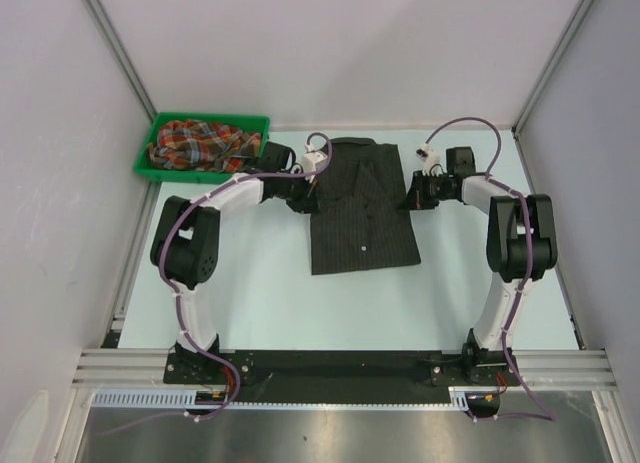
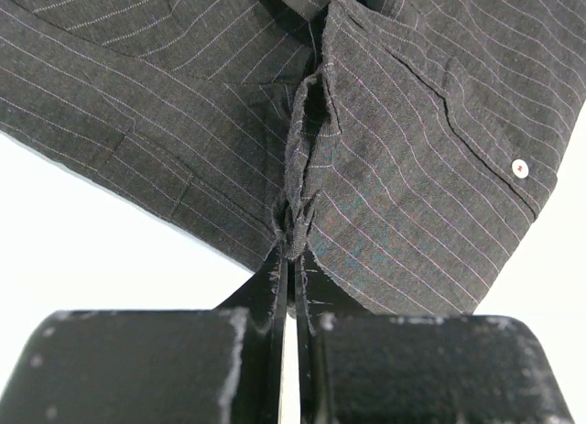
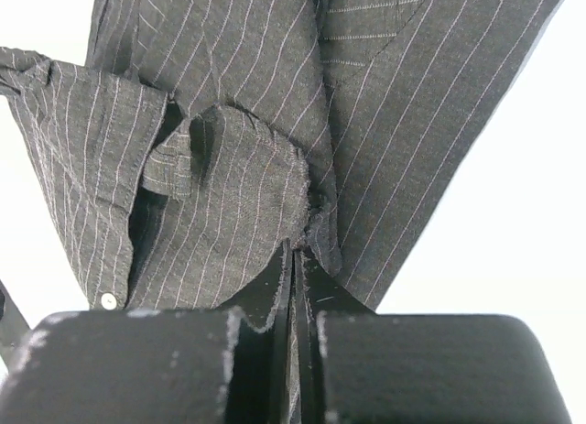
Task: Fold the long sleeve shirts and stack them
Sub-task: Fold the shirt
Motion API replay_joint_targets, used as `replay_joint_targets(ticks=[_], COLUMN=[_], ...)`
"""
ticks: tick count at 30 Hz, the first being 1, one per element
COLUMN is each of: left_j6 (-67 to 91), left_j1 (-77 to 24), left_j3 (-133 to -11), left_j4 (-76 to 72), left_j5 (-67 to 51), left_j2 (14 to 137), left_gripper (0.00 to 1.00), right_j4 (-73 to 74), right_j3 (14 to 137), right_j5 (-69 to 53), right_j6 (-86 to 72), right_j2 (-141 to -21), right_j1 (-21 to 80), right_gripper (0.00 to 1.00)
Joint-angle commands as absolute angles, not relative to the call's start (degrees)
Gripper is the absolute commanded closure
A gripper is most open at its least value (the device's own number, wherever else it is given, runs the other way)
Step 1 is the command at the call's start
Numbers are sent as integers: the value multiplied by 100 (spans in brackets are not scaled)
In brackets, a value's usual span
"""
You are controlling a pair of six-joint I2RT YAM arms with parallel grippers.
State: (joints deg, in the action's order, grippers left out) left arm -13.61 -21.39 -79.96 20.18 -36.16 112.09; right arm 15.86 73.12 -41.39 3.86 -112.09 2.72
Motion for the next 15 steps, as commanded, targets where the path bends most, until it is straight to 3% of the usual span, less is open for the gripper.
replay_joint_targets(ticks=[1, 6, 15], left_j6=[-1477, -1565, -1327], left_j1=[-2171, -2171, -2162], left_j3=[-8271, -8516, -9167], left_j4=[1881, 1933, 2513], left_j5=[-3657, -3428, -2936], left_j2=[11083, 11276, 12164], left_gripper=[100, 100, 99], right_j4=[1258, 739, 817], right_j3=[7348, 7058, 7286], right_j5=[-4201, -4210, -3938], right_j6=[256, 79, 44], right_j2=[-10899, -10529, -11319], right_j1=[150, 35, 176], right_gripper=[100, 100, 100])
